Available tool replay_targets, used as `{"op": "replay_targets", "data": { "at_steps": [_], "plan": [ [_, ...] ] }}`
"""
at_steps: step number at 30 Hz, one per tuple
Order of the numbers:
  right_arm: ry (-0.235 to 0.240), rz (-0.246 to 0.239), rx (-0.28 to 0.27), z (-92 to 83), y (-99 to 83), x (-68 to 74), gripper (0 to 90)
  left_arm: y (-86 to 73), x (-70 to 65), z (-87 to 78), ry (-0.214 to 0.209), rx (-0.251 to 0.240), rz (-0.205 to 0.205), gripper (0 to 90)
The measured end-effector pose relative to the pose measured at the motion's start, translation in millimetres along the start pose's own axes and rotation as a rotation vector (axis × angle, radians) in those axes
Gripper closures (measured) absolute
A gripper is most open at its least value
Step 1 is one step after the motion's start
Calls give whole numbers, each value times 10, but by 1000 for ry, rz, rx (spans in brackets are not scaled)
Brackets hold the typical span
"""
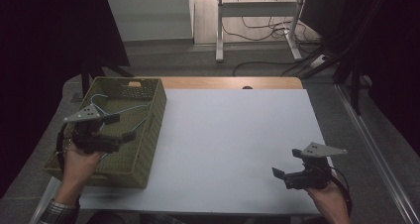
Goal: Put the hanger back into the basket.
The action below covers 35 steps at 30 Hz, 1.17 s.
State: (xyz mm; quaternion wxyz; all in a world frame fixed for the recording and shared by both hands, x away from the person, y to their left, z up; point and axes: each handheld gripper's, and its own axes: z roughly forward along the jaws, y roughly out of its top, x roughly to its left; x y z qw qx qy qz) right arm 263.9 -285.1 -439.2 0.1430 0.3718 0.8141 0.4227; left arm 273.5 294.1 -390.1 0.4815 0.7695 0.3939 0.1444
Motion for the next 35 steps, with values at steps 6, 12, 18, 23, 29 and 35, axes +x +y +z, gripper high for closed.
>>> {"op": "replay_targets", "data": {
  "at_steps": [6,12,18,23,29,35],
  "plan": [
    [-2,1,-5,-21,-24,13,18,-114,-193,86,-28,-12,11,23],
    [-4,-6,-2,-27,-47,29,18,-219,-317,182,-27,-4,27,14],
    [-9,-11,-6,-33,-70,46,18,-397,-404,306,-28,23,20,12],
    [-10,-18,-4,-4,-86,66,18,-541,-459,389,15,67,34,7],
    [-14,-34,-4,13,-92,83,18,-662,-489,483,64,142,67,0],
    [-11,-28,5,35,-104,72,18,-675,-481,502,56,153,55,0]
  ]
}}
